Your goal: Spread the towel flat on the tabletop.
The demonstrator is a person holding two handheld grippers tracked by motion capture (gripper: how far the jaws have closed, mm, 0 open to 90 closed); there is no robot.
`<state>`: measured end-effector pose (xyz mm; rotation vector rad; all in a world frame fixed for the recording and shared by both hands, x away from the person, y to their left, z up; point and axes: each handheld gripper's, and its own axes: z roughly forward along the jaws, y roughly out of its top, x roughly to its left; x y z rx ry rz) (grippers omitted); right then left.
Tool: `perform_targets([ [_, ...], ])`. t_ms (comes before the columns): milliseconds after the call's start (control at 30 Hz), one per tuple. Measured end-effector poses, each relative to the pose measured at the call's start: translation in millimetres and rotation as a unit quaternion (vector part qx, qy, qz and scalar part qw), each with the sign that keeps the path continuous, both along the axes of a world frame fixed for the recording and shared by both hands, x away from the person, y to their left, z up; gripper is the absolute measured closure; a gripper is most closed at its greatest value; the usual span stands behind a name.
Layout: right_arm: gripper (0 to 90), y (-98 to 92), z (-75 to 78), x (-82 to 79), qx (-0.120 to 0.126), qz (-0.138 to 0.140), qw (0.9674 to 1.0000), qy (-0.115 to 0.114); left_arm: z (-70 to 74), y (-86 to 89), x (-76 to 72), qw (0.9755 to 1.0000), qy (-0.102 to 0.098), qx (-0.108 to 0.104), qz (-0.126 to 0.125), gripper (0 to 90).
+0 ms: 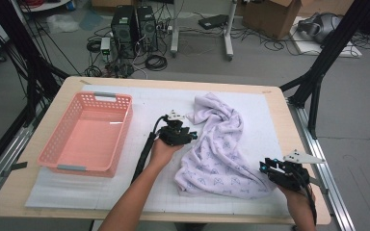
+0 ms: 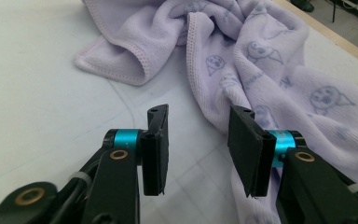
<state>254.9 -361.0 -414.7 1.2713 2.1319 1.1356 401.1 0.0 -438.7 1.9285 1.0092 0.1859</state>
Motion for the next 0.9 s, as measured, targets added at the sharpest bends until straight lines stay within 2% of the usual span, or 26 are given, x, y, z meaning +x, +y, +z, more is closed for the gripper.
perform_targets([
  [33, 66.8, -1.9, -0.4, 0.1, 0.0, -0.002, 1.0, -0.002, -2.4, -5.3, 0.5, 1.0, 0.006, 0.002, -0.004, 47.3],
  [100, 66.1, -3.9, -1.4, 0.4, 0.002, -0.005, 1.0, -0.001, -5.2, -16.9, -1.3, 0.9998, 0.008, -0.008, -0.017, 46.1],
  [133, 65.4, -4.8, -2.1, 0.6, 0.003, -0.007, 1.0, 0.0, -6.4, -22.1, -2.7, 0.9996, 0.003, -0.005, -0.027, 46.3],
  [200, 64.8, -5.6, -2.6, 0.9, 0.003, -0.007, 1.0, 0.0, -10.3, -32.1, -4.5, 0.999, 0.0, 0.017, -0.042, 48.0],
  [233, 63.0, -5.5, -3.0, 1.4, 0.004, -0.011, 0.9999, 0.0, -12.1, -35.1, -5.5, 0.9986, -0.005, 0.02, -0.05, 57.2],
  [267, 63.0, -5.5, -3.0, 1.4, 0.004, -0.011, 0.9999, 0.0, -11.8, -35.8, -6.3, 0.9982, -0.007, 0.017, -0.057, 57.2],
  [300, 61.9, -5.1, -3.0, 1.5, 0.003, -0.013, 0.9999, 0.0, -10.7, -35.9, -7.5, 0.9978, -0.008, 0.018, -0.064, 74.1],
  [333, 61.3, -3.9, -2.9, 1.6, 0.003, -0.012, 0.9999, -0.002, -9.0, -36.1, -9.3, 0.9974, -0.018, 0.032, -0.062, 85.0],
  [367, 61.3, -3.9, -2.9, 1.6, 0.003, -0.012, 0.9999, -0.002, -6.9, -34.8, -10.7, 0.9968, -0.024, 0.045, -0.063, 85.0],
  [400, 60.4, -3.0, -2.9, 1.8, 0.004, -0.013, 0.9999, -0.001, -4.3, -31.3, -11.6, 0.9967, -0.027, 0.051, -0.057, 85.5],
  [500, 60.3, -2.2, -3.7, 2.9, 0.004, -0.013, 0.9999, -0.001, 2.9, -7.3, -15.4, 0.9981, -0.037, 0.042, -0.024, 86.0],
  [633, 60.5, 2.1, -4.8, 8.6, 0.002, -0.016, 0.9999, 0.003, 5.7, 28.4, -25.5, 0.9978, -0.045, 0.048, -0.003, 87.3],
  [667, 60.9, 3.8, -4.7, 11.2, 0.001, -0.016, 0.9999, 0.003, 6.0, 35.7, -29.0, 0.9978, -0.052, 0.042, 0.006, 87.3],
  [800, 63.2, 13.2, -4.3, 27.9, -0.005, -0.026, 0.9996, 0.004, 8.6, 58.8, -39.8, 0.9975, -0.057, 0.036, 0.023, 87.4],
  [833, 64.4, 18.9, -5.4, 38.3, -0.008, -0.035, 0.9993, 0.01, 9.1, 63.9, -43.3, 0.9973, -0.059, 0.036, 0.026, 87.4],
  [867, 64.4, 18.9, -5.4, 38.3, -0.008, -0.035, 0.9993, 0.01, 9.1, 68.6, -47.6, 0.9971, -0.062, 0.033, 0.031, 87.4],
  [900, 66.0, 25.8, -7.7, 49.6, -0.014, -0.037, 0.999, 0.018, 9.0, 73.6, -51.5, 0.9969, -0.064, 0.034, 0.032, 87.4],
])
